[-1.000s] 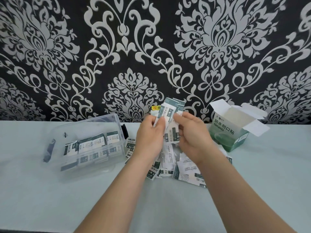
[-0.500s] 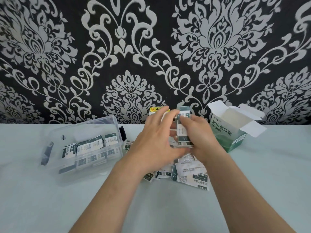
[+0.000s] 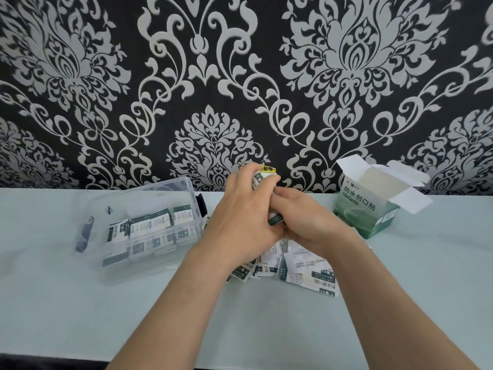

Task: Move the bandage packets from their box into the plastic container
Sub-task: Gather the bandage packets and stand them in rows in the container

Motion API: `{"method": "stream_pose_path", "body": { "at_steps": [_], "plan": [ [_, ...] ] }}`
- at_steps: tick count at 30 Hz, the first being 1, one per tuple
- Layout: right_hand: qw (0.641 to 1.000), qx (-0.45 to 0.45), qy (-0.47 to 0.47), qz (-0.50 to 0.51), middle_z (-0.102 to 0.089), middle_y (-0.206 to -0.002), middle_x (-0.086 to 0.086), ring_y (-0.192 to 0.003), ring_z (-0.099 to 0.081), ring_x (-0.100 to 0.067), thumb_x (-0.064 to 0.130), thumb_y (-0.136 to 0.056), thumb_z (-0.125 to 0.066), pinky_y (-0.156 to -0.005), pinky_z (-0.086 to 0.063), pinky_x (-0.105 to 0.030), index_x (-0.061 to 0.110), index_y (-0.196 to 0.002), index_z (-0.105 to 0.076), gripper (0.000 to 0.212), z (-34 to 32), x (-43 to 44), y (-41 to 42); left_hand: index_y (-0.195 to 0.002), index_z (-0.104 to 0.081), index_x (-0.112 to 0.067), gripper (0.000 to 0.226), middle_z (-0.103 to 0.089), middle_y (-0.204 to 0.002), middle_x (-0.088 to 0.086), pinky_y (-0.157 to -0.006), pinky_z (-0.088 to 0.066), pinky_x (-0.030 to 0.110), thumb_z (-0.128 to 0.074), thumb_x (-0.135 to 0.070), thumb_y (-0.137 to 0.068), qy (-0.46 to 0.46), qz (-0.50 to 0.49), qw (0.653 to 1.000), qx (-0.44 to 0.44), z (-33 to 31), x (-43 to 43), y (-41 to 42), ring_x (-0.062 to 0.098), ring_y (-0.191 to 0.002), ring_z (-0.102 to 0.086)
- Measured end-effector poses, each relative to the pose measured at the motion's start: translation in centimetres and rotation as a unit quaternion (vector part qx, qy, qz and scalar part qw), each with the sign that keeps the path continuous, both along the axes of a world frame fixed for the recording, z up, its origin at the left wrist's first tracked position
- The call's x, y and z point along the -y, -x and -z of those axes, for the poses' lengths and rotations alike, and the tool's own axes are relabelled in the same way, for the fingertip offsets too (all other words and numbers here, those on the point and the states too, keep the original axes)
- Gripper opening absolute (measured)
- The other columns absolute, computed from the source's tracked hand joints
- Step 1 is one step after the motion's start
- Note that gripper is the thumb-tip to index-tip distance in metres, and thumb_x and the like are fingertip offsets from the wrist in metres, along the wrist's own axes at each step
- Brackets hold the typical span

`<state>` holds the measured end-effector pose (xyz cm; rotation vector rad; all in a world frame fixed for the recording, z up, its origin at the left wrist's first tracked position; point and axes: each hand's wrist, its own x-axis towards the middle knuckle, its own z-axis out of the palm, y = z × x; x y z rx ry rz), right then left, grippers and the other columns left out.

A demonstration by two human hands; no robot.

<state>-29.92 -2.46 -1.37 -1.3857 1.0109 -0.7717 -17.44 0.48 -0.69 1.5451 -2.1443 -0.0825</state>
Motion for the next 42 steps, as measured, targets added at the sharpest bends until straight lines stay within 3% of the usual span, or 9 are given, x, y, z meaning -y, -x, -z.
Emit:
{"method": "stream_pose_path", "body": {
  "at_steps": [5, 10, 14, 17, 21, 27, 34, 39, 42],
  "plan": [
    [1.0, 0.002, 0.031, -0.003, -0.055, -0.075, -0.016, -0.059, -0.054, -0.019, 0.032, -0.101, -0.045, -0.053, -0.044, -0.033, 0.004, -0.095, -0.063, 0.035, -0.5, 0.4, 1.3, -0.145, -0.034, -0.034, 0.085, -0.021, -0.15, -0.016, -0.109, -0.028, 0.03, -0.071, -0.058, -0.072, -0.067, 0.016, 0.996, -0.054, -1.8, -0.4, -0.5, 0.006, -0.137, -0.019],
    [0.992, 0.081, -0.049, -0.089, -0.044, -0.053, -0.004, -0.043, -0.037, -0.014, 0.028, -0.1, -0.046, -0.048, -0.024, -0.027, 0.013, -0.083, -0.058, 0.026, -1.3, -0.2, 2.5, -0.122, -0.061, -0.036, 0.045, -0.056, -0.119, -0.016, -0.097, -0.045, 0.03, -0.075, -0.036, -0.08, -0.115, -0.001, 0.979, -0.167, -4.1, -0.9, -2.4, 0.006, -0.107, -0.054],
    [0.984, 0.16, -0.015, -0.073, -0.05, -0.056, -0.004, -0.043, -0.041, -0.01, 0.023, -0.102, -0.041, -0.045, -0.024, -0.025, 0.01, -0.095, -0.06, 0.024, -2.1, -0.6, 1.1, -0.117, -0.063, -0.021, 0.038, -0.073, -0.098, 0.002, -0.072, -0.056, 0.026, -0.071, -0.008, -0.083, -0.178, 0.0, 0.84, -0.512, -4.4, -1.0, -2.8, 0.012, -0.076, -0.069],
    [0.982, 0.16, 0.078, 0.06, -0.055, -0.06, -0.005, -0.049, -0.044, -0.013, 0.024, -0.104, -0.039, -0.041, -0.034, -0.02, 0.009, -0.095, -0.059, 0.027, -2.6, -1.5, -2.6, -0.112, -0.065, -0.009, 0.034, -0.073, -0.087, 0.008, -0.069, -0.054, 0.026, -0.074, -0.014, -0.08, -0.168, -0.038, 0.763, -0.622, -3.6, -0.9, -2.8, 0.015, -0.069, -0.066],
    [0.972, 0.061, 0.181, 0.138, -0.059, -0.077, -0.004, -0.053, -0.054, -0.014, 0.031, -0.104, -0.033, -0.04, -0.04, -0.022, 0.012, -0.098, -0.048, 0.025, -2.2, -2.6, -6.5, -0.089, -0.076, -0.016, 0.012, -0.069, -0.075, 0.003, -0.061, -0.047, 0.027, -0.072, -0.027, -0.085, -0.1, -0.086, 0.83, -0.542, -3.3, -1.3, -4.3, 0.011, -0.065, -0.056],
    [0.963, -0.04, 0.25, 0.094, -0.053, -0.07, 0.001, -0.06, -0.05, -0.02, 0.039, -0.103, -0.031, -0.063, -0.051, -0.055, 0.023, -0.084, -0.042, 0.027, -2.2, -2.8, -9.5, -0.083, -0.075, -0.015, 0.007, -0.062, -0.06, -0.007, -0.048, -0.035, 0.017, -0.069, -0.017, -0.086, -0.111, -0.095, 0.862, -0.486, -4.0, -2.5, -8.5, 0.006, -0.057, -0.05],
    [0.975, -0.055, 0.201, 0.076, -0.057, -0.062, 0.003, -0.049, -0.048, -0.001, 0.033, -0.096, -0.05, -0.058, -0.044, -0.026, 0.011, -0.082, -0.066, 0.031, -2.3, -1.6, -10.3, -0.077, -0.069, -0.016, 0.013, -0.065, -0.063, 0.0, -0.051, -0.046, 0.018, -0.071, -0.006, -0.085, -0.038, -0.225, 0.808, -0.543, -3.9, -2.7, -14.1, 0.009, -0.056, -0.053],
    [0.972, -0.131, 0.163, 0.111, -0.065, -0.077, 0.008, -0.067, -0.058, -0.004, 0.023, -0.095, -0.052, -0.067, -0.05, -0.026, 0.019, -0.09, -0.067, 0.017, -1.1, -0.3, -10.2, -0.078, -0.07, -0.014, 0.012, -0.067, -0.065, 0.006, -0.053, -0.051, 0.018, -0.07, -0.003, -0.084, -0.139, -0.254, 0.853, -0.435, -3.0, -1.3, -15.5, 0.01, -0.054, -0.057],
    [0.974, -0.155, 0.138, 0.089, -0.059, -0.069, 0.008, -0.051, -0.048, -0.006, 0.024, -0.096, -0.051, -0.055, -0.041, -0.024, 0.021, -0.095, -0.064, 0.014, -0.8, 0.0, -10.2, -0.074, -0.072, -0.008, 0.012, -0.07, -0.07, 0.009, -0.062, -0.058, 0.027, -0.069, 0.0, -0.083, -0.197, -0.26, 0.87, -0.37, -2.3, 0.4, -14.9, 0.014, -0.054, -0.059]
  ]
}}
